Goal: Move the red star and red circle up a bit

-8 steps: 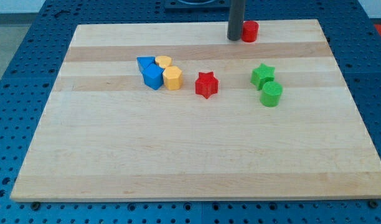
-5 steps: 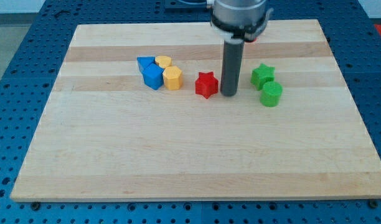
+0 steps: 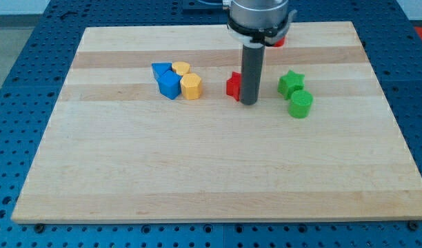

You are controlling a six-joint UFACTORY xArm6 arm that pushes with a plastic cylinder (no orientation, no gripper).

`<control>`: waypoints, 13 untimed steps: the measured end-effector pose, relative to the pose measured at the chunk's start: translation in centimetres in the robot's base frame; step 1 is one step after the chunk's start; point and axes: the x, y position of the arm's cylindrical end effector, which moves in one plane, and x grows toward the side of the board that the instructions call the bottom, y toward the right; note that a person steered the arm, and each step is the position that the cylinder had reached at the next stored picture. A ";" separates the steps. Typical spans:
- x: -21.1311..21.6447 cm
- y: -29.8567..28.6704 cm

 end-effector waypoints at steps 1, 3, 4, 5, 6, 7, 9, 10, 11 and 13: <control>-1.3 -2.2; -3.3 -5.3; -5.4 -5.3; -7.6 -4.2; -10.1 -3.5; -10.5 -5.0; -12.7 -3.6; -12.9 -1.0; -13.0 1.3; -13.2 3.5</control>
